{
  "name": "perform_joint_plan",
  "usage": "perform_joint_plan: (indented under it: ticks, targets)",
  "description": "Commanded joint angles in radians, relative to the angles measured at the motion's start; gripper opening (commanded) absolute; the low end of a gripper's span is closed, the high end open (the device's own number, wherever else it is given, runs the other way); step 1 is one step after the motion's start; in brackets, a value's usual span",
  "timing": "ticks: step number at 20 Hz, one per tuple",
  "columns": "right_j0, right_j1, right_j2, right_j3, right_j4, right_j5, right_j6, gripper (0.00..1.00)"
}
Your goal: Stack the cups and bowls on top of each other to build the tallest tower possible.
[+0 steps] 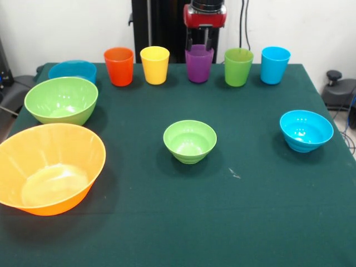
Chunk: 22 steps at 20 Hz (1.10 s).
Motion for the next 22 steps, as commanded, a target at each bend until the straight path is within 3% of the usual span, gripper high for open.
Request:
perform_joint_plan:
  ticks: [1,22]
  targets:
    - [0.024,0.074,0.045,-0.126,-0.012,-0.064,0.111,1.00]
    - [0.010,0.063,0.062,-0.140,-0.017,-0.050,0.096,1.00]
